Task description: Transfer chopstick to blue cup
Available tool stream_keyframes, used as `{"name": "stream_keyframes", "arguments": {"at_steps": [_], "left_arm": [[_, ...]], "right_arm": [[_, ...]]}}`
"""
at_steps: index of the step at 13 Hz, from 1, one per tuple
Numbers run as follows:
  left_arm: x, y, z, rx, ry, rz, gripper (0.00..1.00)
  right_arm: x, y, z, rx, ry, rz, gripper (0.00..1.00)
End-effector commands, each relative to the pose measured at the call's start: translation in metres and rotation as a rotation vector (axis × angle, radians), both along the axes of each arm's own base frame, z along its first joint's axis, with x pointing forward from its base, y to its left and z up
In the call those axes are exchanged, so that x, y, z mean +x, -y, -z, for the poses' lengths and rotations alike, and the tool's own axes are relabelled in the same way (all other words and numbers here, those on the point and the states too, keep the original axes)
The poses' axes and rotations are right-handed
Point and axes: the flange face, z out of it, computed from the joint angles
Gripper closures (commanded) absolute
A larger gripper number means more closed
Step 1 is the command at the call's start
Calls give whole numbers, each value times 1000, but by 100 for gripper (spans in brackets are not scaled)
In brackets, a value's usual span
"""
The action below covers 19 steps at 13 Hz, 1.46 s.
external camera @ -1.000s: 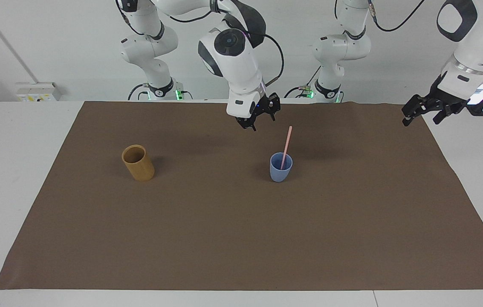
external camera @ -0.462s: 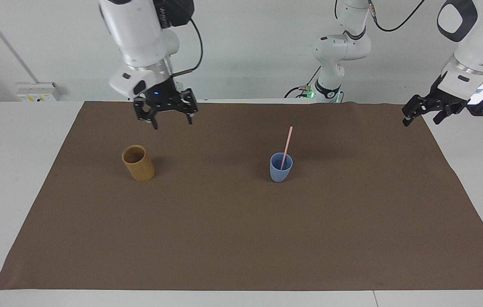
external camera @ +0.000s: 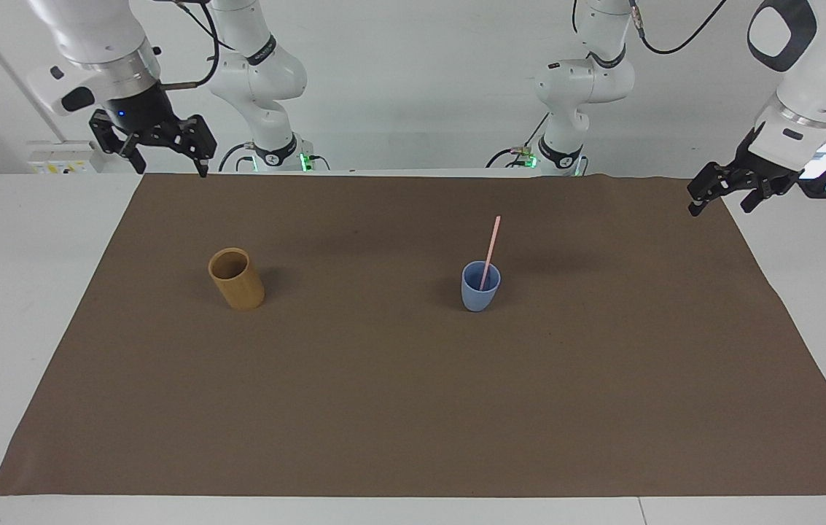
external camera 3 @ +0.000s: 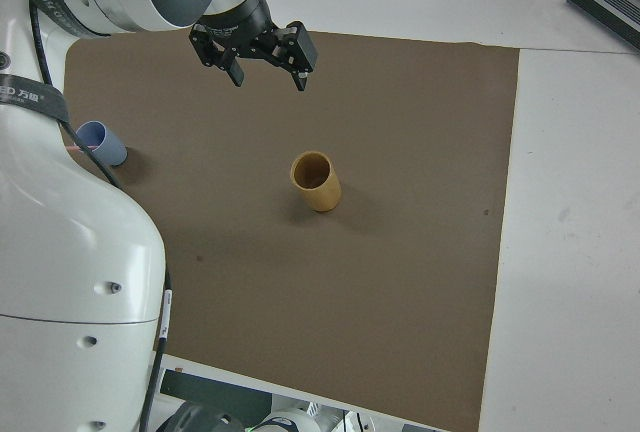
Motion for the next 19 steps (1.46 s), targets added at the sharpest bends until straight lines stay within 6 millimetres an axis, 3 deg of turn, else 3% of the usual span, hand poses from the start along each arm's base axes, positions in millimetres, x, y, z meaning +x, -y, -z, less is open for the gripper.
{"name": "stream_keyframes", "arguments": {"at_steps": [1, 2, 7, 9, 11, 16, 19], "left_arm": [[-2, 0, 1, 13, -13, -1, 0], [-2, 0, 1, 13, -13, -1, 0], [-2, 0, 1, 13, -12, -1, 0], [-7, 2, -1, 12, -49, 3, 0], [-13, 12, -10, 11, -46, 21, 0], [-37, 13, -45, 3, 17, 22, 0], [-38, 13, -47, 3, 25, 22, 0]], "right_arm": [[-7, 6, 0, 22, -2, -24, 0], [-14, -2, -2, 23, 12, -40, 0], [-9, 20, 12, 91, -8, -11, 0], [-9, 16, 13, 130, -12, -23, 0], [-8, 14, 13, 155, -9, -23, 0], [-8, 15, 12, 84, -4, -23, 0], [-9, 15, 13, 74, -9, -20, 0]]}}
